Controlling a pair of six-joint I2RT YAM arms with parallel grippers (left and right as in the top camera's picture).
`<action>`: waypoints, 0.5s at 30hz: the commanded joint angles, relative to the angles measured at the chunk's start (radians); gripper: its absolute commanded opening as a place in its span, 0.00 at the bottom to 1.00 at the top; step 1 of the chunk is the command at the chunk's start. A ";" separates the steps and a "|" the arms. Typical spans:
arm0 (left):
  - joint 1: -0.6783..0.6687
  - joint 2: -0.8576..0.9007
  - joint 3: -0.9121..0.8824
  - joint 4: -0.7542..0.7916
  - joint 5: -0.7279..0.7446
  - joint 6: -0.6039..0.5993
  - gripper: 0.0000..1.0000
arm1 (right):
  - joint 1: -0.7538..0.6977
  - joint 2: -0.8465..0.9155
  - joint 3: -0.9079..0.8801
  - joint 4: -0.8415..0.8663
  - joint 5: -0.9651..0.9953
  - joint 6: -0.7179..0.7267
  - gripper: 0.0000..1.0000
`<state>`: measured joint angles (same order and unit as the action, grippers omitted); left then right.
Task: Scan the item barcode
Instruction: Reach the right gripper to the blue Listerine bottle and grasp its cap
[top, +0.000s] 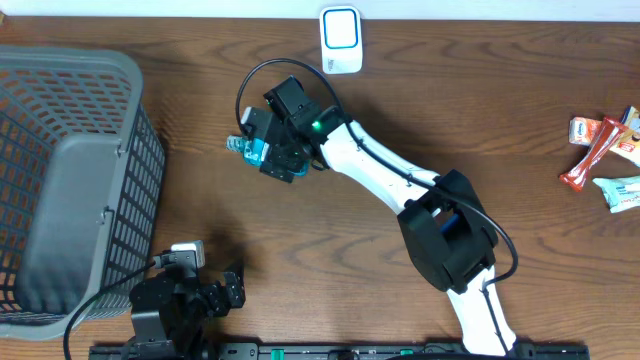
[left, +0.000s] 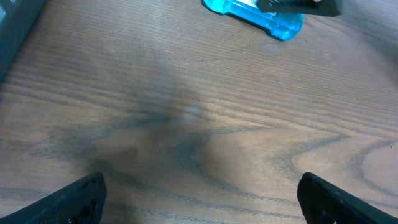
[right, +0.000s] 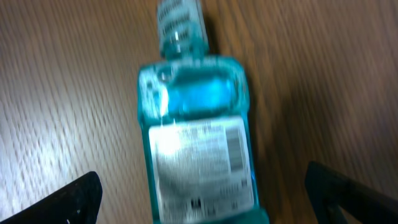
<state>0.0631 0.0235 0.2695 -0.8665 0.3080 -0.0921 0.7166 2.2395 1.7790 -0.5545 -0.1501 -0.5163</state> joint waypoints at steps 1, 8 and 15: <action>-0.004 -0.005 0.002 -0.009 -0.003 0.005 0.98 | 0.005 0.068 -0.001 0.024 -0.025 -0.015 0.99; -0.004 -0.005 0.002 -0.009 -0.003 0.005 0.98 | 0.029 0.128 -0.001 0.052 0.059 -0.013 0.99; -0.004 -0.005 0.002 -0.009 -0.003 0.005 0.98 | 0.029 0.129 -0.001 0.033 0.243 0.047 0.75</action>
<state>0.0631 0.0235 0.2695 -0.8665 0.3080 -0.0925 0.7483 2.3432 1.7844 -0.4892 -0.0463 -0.5037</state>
